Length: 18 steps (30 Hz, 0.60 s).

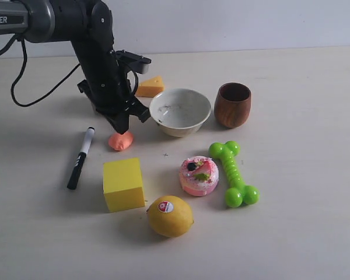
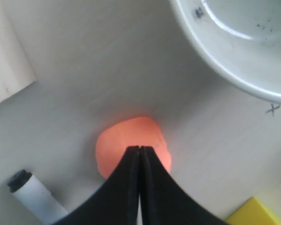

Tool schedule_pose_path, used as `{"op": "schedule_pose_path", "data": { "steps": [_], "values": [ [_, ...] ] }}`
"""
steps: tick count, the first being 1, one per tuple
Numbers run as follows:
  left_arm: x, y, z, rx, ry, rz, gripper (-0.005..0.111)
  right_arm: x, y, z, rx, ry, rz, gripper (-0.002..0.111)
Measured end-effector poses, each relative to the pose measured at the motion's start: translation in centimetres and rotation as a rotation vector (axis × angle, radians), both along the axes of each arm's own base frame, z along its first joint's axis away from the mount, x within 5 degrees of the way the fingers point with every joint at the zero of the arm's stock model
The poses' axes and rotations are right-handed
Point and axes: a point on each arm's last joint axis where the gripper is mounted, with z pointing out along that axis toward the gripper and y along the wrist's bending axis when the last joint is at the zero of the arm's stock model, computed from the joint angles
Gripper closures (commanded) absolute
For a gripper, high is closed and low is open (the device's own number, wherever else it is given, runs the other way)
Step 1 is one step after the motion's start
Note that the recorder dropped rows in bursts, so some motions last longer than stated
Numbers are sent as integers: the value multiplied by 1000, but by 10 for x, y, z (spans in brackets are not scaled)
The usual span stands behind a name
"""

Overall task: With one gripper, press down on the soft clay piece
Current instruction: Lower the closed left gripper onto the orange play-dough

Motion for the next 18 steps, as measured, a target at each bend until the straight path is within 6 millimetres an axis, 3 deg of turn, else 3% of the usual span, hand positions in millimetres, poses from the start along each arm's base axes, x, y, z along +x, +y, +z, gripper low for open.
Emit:
{"op": "schedule_pose_path", "data": {
  "steps": [18],
  "values": [
    [-2,5,-5,3,10,23,107,0,0,0,0,0,0,108]
  ]
}}
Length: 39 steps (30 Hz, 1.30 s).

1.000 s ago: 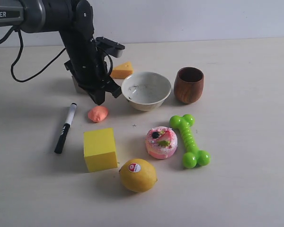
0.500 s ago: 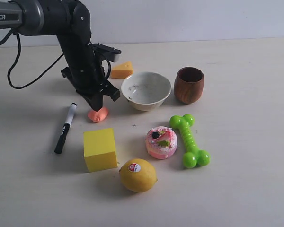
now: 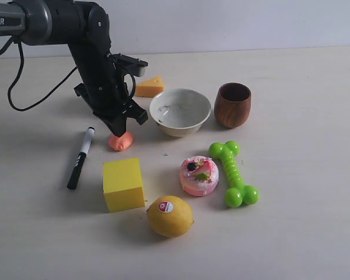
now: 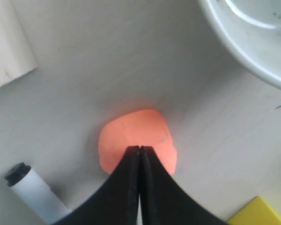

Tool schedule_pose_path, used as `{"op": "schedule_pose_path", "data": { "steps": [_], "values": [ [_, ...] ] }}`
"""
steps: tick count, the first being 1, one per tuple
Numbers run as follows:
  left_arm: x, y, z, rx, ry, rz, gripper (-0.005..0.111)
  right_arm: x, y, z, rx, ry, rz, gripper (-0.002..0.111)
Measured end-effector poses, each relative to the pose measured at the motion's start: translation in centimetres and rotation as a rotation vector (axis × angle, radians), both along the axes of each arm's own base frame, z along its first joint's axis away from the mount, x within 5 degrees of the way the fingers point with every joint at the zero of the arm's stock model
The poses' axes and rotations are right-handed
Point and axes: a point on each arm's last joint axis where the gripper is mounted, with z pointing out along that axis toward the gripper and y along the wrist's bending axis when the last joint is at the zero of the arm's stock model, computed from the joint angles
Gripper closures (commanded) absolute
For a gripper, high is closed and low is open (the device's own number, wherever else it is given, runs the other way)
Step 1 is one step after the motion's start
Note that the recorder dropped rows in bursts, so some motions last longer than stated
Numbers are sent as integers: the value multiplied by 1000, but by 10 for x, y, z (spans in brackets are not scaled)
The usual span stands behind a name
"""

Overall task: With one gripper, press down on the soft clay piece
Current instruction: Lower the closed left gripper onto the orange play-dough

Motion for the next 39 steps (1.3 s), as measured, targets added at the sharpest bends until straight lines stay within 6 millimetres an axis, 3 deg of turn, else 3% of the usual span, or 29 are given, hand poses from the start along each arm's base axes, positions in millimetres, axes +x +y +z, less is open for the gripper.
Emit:
{"op": "schedule_pose_path", "data": {
  "steps": [39],
  "values": [
    [2,3,-14,-6,39,49,107,0,0,0,0,0,0,108]
  ]
}}
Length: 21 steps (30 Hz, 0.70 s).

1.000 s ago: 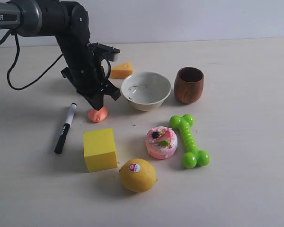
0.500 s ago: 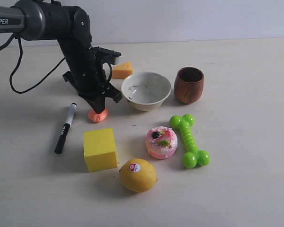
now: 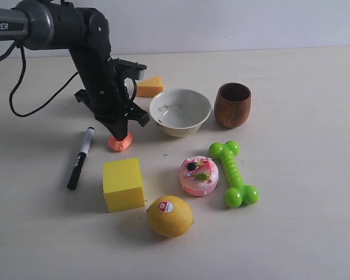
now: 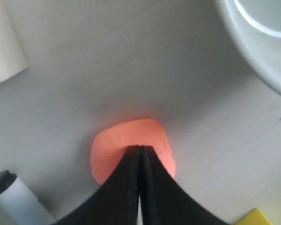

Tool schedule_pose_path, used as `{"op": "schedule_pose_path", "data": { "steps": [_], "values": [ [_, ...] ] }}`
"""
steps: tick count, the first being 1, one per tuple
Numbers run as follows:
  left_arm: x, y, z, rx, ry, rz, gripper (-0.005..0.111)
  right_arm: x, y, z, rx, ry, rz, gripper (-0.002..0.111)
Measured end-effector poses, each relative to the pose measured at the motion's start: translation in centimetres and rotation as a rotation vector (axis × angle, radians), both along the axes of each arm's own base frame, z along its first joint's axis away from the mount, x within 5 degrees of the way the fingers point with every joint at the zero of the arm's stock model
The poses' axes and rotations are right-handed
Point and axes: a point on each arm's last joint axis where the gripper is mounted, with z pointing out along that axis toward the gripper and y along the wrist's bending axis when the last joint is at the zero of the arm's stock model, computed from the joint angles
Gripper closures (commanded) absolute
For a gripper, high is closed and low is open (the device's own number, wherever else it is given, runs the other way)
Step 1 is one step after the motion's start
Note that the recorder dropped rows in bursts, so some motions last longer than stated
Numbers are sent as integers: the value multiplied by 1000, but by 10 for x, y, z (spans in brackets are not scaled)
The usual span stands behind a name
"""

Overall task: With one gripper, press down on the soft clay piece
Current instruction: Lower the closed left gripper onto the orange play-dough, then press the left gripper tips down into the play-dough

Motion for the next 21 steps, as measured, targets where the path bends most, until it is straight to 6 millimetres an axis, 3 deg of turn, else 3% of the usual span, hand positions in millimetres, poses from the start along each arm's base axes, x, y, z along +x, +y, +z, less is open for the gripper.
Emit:
{"op": "schedule_pose_path", "data": {
  "steps": [21],
  "values": [
    [-5,0,-6,2,-6,-2,107,0,0,0,0,0,0,108]
  ]
}}
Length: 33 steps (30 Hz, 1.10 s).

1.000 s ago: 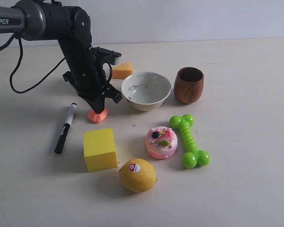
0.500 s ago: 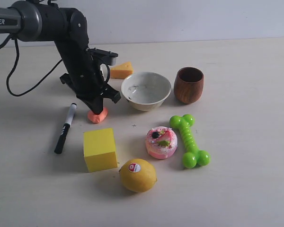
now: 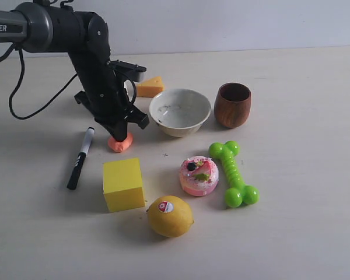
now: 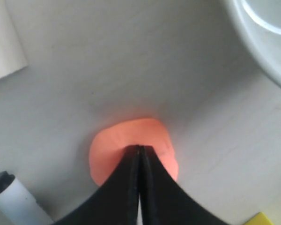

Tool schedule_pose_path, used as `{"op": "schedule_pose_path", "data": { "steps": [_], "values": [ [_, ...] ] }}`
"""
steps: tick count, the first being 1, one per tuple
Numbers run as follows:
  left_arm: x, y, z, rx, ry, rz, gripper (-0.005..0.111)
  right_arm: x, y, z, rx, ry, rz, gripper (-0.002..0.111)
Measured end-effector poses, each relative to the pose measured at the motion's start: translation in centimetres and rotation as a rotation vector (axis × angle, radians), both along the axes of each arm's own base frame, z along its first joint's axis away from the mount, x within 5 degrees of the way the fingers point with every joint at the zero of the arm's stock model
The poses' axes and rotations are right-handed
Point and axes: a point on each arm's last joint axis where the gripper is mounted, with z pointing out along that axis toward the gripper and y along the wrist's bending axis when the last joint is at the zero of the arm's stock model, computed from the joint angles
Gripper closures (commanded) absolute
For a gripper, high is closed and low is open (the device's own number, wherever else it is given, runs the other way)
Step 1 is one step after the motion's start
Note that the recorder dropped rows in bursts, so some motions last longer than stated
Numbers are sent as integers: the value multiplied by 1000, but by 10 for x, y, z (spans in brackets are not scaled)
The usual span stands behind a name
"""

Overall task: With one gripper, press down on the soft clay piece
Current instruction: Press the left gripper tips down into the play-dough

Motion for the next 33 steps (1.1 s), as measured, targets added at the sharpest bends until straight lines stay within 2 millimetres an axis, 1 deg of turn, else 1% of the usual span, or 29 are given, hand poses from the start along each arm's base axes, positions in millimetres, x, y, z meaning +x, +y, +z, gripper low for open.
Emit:
{"op": "schedule_pose_path", "data": {
  "steps": [18,33],
  "values": [
    [0,-1,-14,28,32,-14,107,0,0,0,0,0,0,108],
    [0,-1,-15,29,36,-13,107,0,0,0,0,0,0,108]
  ]
}}
